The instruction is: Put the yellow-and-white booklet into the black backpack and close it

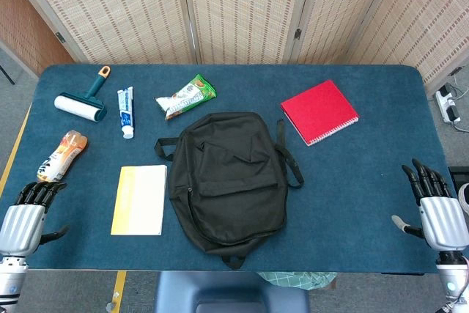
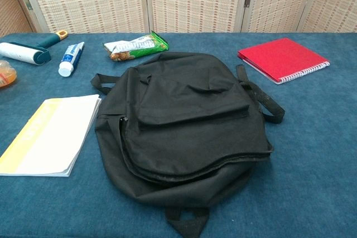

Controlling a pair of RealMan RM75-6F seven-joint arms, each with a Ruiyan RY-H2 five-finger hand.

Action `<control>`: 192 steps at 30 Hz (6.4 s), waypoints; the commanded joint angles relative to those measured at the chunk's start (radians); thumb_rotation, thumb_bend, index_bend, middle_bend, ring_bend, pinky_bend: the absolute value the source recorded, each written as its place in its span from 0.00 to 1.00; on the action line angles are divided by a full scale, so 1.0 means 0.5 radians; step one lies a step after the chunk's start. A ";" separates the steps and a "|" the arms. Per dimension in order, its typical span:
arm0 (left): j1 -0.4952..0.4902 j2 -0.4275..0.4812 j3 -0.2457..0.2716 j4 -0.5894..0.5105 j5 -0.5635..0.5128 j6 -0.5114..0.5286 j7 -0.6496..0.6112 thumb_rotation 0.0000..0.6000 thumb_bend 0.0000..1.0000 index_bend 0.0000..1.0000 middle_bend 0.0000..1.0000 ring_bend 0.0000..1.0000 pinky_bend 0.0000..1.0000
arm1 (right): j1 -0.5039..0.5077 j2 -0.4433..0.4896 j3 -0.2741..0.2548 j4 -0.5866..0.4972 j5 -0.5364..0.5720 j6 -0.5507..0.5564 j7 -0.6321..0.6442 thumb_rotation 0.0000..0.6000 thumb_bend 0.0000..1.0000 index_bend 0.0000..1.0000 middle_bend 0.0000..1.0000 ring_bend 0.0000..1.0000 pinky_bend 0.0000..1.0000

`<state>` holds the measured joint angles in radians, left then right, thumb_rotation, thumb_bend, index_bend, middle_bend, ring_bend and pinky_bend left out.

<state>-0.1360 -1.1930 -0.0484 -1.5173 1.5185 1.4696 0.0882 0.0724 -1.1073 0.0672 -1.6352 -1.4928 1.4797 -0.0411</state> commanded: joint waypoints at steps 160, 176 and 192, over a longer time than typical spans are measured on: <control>-0.531 -0.396 0.365 0.593 0.336 -0.572 -0.273 1.00 0.28 0.12 0.20 0.14 0.14 | -0.021 0.003 -0.069 0.028 -0.178 0.079 0.175 1.00 0.14 0.00 0.01 0.06 0.08; -0.602 -0.450 0.340 0.623 0.305 -0.680 -0.265 1.00 0.25 0.12 0.20 0.14 0.14 | -0.029 0.002 -0.066 0.026 -0.171 0.088 0.169 1.00 0.14 0.00 0.01 0.06 0.08; -0.630 -0.519 0.317 0.686 0.286 -0.669 -0.488 1.00 0.22 0.14 0.22 0.16 0.16 | -0.030 -0.013 -0.061 0.056 -0.164 0.090 0.190 1.00 0.14 0.00 0.01 0.06 0.08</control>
<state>-0.4518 -1.4370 0.1129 -1.1927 1.6481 1.1086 -0.1267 0.0573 -1.1136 0.0364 -1.6070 -1.5750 1.5246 0.0537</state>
